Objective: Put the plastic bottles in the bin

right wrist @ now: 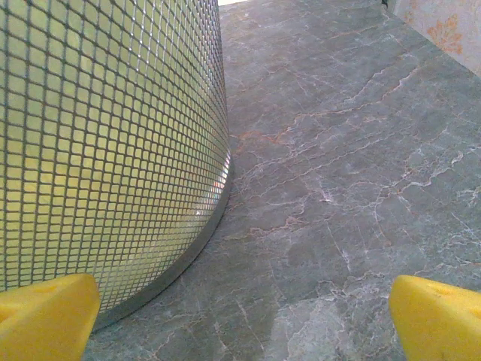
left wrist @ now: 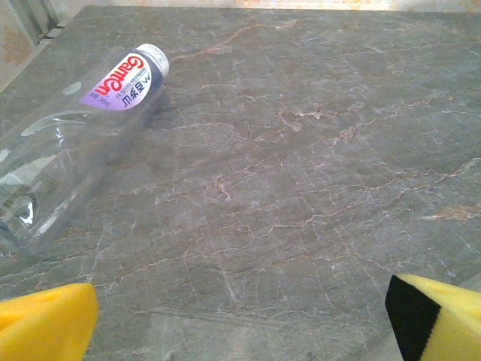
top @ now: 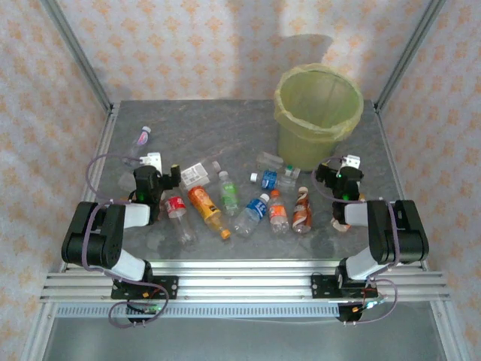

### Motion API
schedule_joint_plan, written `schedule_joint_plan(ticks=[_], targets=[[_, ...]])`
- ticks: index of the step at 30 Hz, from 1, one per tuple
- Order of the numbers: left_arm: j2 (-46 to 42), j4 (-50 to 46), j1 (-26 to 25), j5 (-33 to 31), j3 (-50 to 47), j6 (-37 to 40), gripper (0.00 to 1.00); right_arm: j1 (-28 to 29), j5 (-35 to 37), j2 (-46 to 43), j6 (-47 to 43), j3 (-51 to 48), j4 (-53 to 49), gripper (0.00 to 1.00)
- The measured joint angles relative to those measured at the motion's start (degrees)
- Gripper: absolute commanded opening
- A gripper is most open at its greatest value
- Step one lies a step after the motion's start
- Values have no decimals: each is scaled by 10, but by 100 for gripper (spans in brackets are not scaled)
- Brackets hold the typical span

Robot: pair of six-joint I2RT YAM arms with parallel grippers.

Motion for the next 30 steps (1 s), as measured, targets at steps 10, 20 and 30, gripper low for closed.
schedule_joint_plan(ticks=[10, 20, 30], targets=[[0, 0, 0, 0, 0, 0, 100, 0, 15, 0, 9, 6, -11, 99], [0, 0, 0, 0, 0, 0, 100, 0, 17, 0, 11, 8, -11, 99], [-10, -30, 0, 0, 12, 0, 100, -2, 30, -18, 20, 8, -20, 99]])
